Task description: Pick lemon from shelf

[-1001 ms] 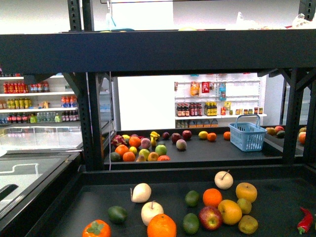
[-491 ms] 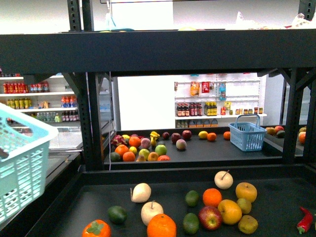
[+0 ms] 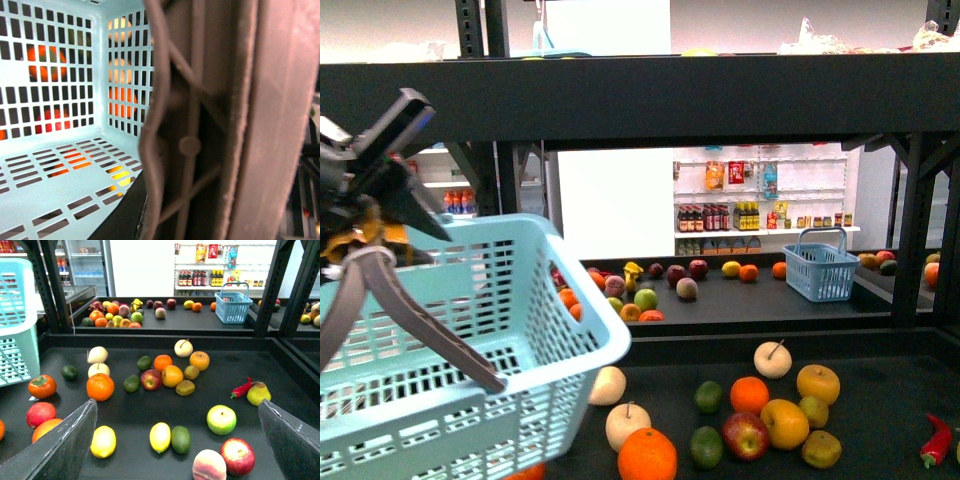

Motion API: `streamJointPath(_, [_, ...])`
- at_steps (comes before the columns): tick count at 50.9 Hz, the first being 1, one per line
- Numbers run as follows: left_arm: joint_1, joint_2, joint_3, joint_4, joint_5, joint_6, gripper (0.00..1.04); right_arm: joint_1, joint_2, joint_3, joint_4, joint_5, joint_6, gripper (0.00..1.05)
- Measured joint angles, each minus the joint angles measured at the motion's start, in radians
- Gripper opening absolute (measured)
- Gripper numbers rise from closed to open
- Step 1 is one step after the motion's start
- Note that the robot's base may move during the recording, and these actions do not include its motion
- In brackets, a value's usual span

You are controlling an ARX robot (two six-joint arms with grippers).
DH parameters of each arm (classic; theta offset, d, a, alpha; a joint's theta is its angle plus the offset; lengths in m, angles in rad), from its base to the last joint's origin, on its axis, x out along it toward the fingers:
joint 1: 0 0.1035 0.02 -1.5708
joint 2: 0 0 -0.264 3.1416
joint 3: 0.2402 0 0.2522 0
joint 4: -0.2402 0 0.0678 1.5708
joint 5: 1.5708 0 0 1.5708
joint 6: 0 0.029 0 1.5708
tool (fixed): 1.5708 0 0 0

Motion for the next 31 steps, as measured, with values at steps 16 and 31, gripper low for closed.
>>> streamJointPath(16, [-0.140,0.077,0.025,0.008,0.021,0.147,0.16,0.000,0.000,0.000,0.000,0.000,0.000,0.97])
streamJointPath(31, [-0.185,0.133,0.026,0.002,0.011,0.214,0.16,0.000,0.000,0.000,0.000,0.000,0.000,0.97])
